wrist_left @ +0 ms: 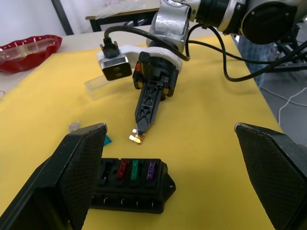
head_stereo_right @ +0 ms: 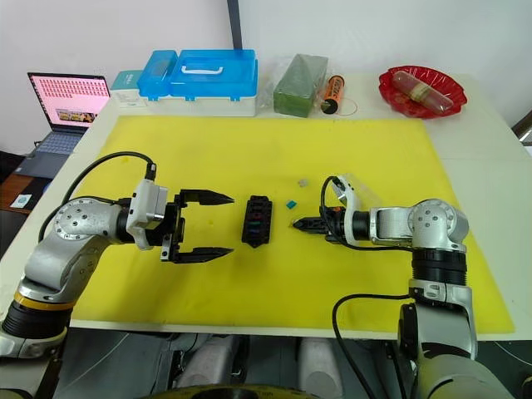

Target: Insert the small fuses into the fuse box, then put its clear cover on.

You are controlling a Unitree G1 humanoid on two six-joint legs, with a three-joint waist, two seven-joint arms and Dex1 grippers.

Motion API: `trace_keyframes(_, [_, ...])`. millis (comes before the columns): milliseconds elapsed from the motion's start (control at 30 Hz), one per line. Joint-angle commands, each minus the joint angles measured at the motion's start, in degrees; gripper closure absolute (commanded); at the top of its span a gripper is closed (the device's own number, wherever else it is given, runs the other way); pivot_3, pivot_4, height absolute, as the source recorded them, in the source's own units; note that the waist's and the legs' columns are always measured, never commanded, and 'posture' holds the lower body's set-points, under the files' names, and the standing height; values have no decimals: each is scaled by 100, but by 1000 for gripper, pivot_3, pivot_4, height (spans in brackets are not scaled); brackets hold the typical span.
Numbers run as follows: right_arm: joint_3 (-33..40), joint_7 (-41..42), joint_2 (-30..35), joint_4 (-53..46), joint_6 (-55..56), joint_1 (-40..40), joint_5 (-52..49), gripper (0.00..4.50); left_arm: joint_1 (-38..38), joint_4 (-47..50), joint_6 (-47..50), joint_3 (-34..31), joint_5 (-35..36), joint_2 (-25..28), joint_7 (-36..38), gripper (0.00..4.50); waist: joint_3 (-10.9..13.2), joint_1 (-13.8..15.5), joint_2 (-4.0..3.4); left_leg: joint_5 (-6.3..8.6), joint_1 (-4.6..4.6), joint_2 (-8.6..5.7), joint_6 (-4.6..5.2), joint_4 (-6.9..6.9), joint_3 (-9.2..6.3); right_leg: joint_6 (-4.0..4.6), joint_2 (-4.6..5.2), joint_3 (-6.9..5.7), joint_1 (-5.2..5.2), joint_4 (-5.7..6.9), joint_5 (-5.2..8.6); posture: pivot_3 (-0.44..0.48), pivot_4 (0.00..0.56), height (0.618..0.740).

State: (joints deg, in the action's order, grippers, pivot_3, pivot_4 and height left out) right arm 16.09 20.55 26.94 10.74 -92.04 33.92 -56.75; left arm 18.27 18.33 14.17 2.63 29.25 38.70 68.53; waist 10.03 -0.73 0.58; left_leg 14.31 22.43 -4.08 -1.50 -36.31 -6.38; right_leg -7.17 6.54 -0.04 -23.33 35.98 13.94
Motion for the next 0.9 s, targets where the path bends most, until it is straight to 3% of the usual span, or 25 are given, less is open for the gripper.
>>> trace_keyframes(33, [162,-101,-72,-127,-46,-224,97,4475,19,174,-77,-27,21,8,-20,0,-1,11,2,0,0,0,0,-1,-1,0,1,0,2,0,0,0,150,740])
trace_keyframes(233, [903,-476,-272,-889,-46,-689,-647,4475,-32,193,-75,-53,39,11,-30,0,-1,22,2,0,0,0,0,2,-6,-1,1,-3,3,-2,1,0,150,740])
trace_keyframes(400, [1881,-2071,-960,-1763,-16,-1188,-2013,4475,-119,275,-28,-137,102,31,-81,0,-1,10,2,0,1,3,0,3,-7,-1,3,-2,2,-2,1,0,150,740])
trace_keyframes(533, [912,-5372,-1056,-3268,2491,-2809,-5190,4475,-223,356,-12,-198,173,51,-89,0,-1,22,-3,0,1,11,0,11,-16,2,5,-2,1,-3,5,0,150,740])
trace_keyframes(600, [389,-6245,-1167,-4063,3485,-3407,-5625,4475,-228,441,4,-196,243,14,-85,0,1,-19,-4,0,3,10,1,11,-10,0,16,0,-1,-2,8,0,150,740])
trace_keyframes(700, [-161,-6779,-1165,-4618,4380,-3799,-5625,4475,-224,481,-11,-157,241,-24,-98,0,1,-51,-5,0,-2,13,1,10,-2,16,14,5,-2,-4,18,0,150,740])
trace_keyframes(900, [-535,-7033,-1036,-4576,5157,-3841,-5625,4475,-243,450,-36,-136,203,-37,-96,0,1,8,-5,-3,-4,12,5,10,-9,21,3,7,1,-11,20,0,150,740])
